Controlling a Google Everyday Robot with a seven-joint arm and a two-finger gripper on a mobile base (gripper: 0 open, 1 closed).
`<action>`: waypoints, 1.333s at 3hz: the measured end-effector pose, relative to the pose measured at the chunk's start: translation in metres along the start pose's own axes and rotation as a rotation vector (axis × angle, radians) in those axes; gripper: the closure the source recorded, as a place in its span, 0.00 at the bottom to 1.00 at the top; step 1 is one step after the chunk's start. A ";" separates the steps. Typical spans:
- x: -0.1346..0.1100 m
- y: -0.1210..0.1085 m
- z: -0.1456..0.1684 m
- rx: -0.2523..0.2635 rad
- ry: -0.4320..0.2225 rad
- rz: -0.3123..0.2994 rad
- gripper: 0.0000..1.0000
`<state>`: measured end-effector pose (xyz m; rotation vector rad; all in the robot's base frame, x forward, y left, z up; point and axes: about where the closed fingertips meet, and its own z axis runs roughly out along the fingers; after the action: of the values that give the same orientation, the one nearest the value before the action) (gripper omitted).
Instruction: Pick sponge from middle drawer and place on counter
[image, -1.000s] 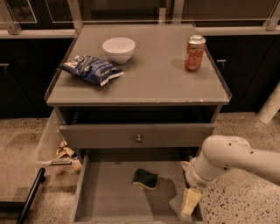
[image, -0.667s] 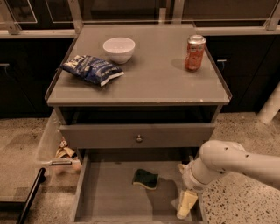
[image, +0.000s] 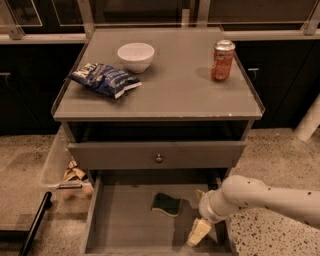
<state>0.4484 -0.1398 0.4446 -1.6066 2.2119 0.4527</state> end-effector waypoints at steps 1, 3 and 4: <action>-0.005 -0.003 0.031 -0.003 -0.062 -0.001 0.00; -0.025 -0.015 0.041 0.020 -0.099 -0.017 0.00; -0.044 -0.027 0.052 0.026 -0.128 -0.030 0.00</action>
Offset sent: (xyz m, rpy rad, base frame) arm 0.0085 0.0149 -0.0196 0.0504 -0.0185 -0.0008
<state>0.4923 -0.0871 0.4181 -1.5509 2.0881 0.5014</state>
